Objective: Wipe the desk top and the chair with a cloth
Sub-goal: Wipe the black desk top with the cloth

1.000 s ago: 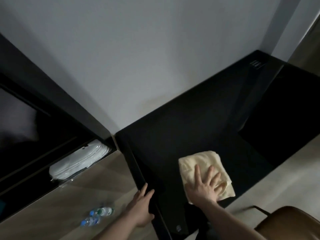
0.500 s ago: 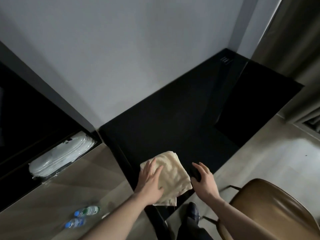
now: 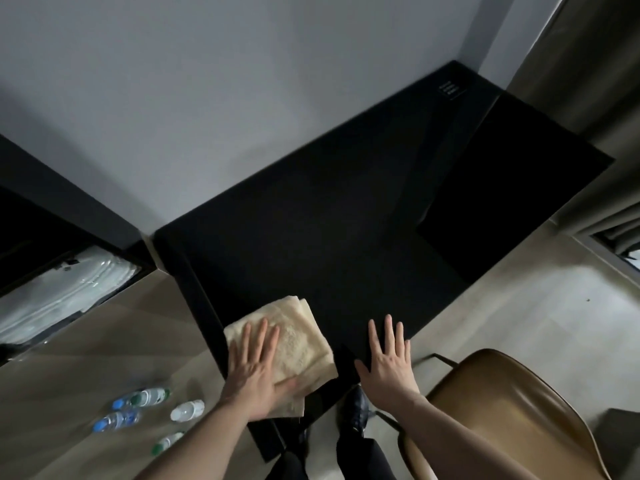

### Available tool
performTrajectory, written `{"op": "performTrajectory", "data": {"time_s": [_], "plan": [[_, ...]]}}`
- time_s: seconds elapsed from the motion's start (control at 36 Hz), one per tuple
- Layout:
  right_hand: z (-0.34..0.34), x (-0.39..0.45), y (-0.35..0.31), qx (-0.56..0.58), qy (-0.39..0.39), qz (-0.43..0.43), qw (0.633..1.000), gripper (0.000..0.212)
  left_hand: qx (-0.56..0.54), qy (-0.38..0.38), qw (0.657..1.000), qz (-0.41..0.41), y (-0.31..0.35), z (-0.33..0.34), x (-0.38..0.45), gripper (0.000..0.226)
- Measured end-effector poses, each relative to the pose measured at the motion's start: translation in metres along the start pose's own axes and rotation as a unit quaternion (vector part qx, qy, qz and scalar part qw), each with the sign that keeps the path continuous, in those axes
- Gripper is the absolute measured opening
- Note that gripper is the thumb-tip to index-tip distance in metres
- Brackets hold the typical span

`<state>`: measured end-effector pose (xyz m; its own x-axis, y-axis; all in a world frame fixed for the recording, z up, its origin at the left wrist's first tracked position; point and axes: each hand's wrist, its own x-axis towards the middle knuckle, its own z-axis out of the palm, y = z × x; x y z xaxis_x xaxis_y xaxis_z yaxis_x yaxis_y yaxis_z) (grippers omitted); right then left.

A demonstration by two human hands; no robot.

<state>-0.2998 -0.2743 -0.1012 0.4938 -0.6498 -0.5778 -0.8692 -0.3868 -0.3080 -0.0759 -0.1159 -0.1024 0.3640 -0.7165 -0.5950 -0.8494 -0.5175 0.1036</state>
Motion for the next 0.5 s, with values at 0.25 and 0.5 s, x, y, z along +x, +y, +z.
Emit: {"op": "performTrajectory", "data": {"time_s": [0.25,0.5], "plan": [[0.002,-0.009,-0.021,0.002,-0.002,0.033,0.999,0.081,0.016,-0.022,1.0,-0.005,-0.052,-0.013,-0.012,0.121],[0.011,-0.029,-0.019,0.003,0.016,0.065,0.998,0.087,0.024,-0.046,0.999,-0.015,-0.044,-0.016,-0.017,0.115]]}}
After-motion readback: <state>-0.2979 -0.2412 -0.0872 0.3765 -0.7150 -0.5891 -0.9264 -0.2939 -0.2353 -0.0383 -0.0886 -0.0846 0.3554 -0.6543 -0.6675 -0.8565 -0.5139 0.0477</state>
